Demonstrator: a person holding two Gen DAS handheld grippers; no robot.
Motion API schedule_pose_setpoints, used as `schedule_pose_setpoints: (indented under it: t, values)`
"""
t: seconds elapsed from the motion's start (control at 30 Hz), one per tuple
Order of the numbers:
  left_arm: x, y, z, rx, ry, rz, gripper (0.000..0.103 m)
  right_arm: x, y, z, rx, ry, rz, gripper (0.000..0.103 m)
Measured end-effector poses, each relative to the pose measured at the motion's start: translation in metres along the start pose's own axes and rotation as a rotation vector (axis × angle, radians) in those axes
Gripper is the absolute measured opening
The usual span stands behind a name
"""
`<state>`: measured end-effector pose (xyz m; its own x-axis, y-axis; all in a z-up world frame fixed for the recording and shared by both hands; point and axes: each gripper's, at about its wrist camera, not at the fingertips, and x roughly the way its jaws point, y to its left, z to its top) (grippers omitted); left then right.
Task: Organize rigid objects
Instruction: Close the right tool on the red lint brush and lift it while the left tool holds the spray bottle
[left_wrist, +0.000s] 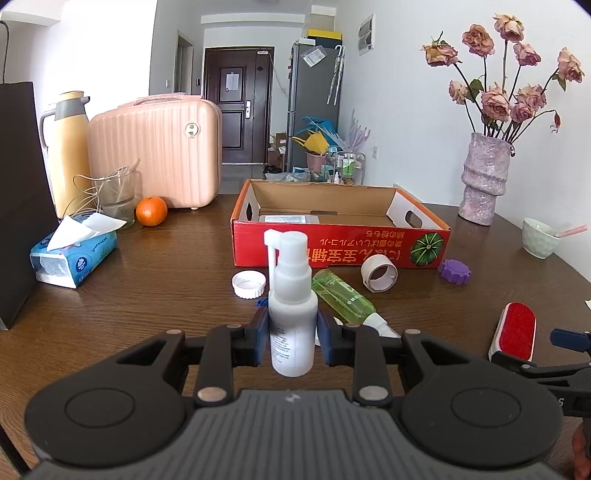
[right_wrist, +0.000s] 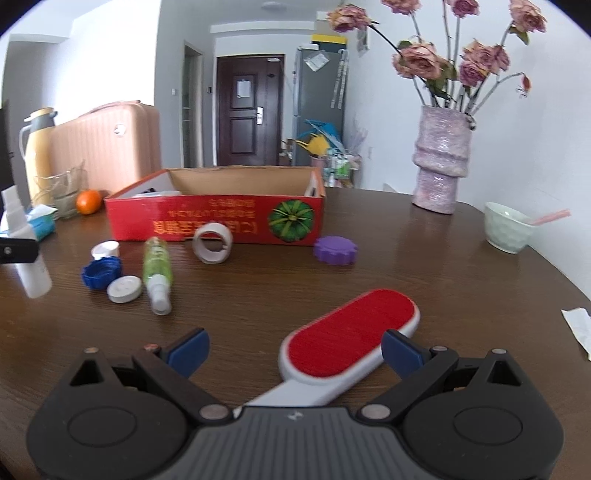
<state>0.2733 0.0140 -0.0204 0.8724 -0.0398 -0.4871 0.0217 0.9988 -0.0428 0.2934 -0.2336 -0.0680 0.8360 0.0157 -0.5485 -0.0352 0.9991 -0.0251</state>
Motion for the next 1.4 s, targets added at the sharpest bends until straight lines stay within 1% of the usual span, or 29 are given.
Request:
schedule_pose_setpoints:
  t: [0.2, 0.43, 0.6, 0.67, 0.73, 0.77, 0.8, 0.83, 0.87, 0.9, 1.03, 1.4]
  values:
    - [0.000, 0.000, 0.000, 0.003, -0.005, -0.005, 0.028, 0.010, -0.006, -0.001, 0.026, 0.043, -0.038, 0.100]
    - [0.001, 0.000, 0.001, 0.005, -0.009, -0.002, 0.028, 0.034, -0.008, 0.000, 0.049, 0.102, -0.067, 0.100]
    - [0.003, 0.000, 0.000, 0.006, -0.006, -0.001, 0.028, 0.050, -0.009, 0.004, 0.092, 0.133, -0.087, 0.098]
    - [0.003, 0.000, 0.000, 0.005, -0.006, 0.000, 0.028, 0.057, -0.009, 0.004, 0.103, 0.157, -0.091, 0.090]
    - [0.004, 0.000, 0.000, 0.004, -0.006, 0.002, 0.028, 0.057, -0.009, 0.004, 0.116, 0.150, -0.091, 0.085]
    - [0.004, 0.000, 0.000, 0.004, -0.006, 0.002, 0.028, 0.056, -0.009, 0.004, 0.113, 0.145, -0.091, 0.075]
    - [0.004, 0.000, 0.000, 0.004, -0.005, 0.002, 0.028, 0.055, -0.008, 0.004, 0.110, 0.138, -0.079, 0.069]
    - [0.004, 0.000, -0.001, 0.005, -0.004, 0.001, 0.028, 0.053, -0.007, 0.003, 0.105, 0.133, -0.071, 0.065]
    - [0.005, 0.000, -0.001, 0.006, -0.003, 0.001, 0.028, 0.052, -0.006, 0.002, 0.097, 0.127, -0.066, 0.059]
    - [0.005, 0.000, -0.001, 0.007, -0.002, 0.001, 0.028, 0.050, -0.005, 0.002, 0.091, 0.123, -0.058, 0.056]
    - [0.004, -0.001, -0.001, 0.007, -0.004, 0.002, 0.028, 0.048, 0.000, 0.002, 0.070, 0.121, -0.025, 0.056]
    - [0.003, -0.004, 0.001, 0.017, -0.009, 0.003, 0.028, 0.032, 0.010, 0.010, 0.046, 0.069, 0.037, 0.055]
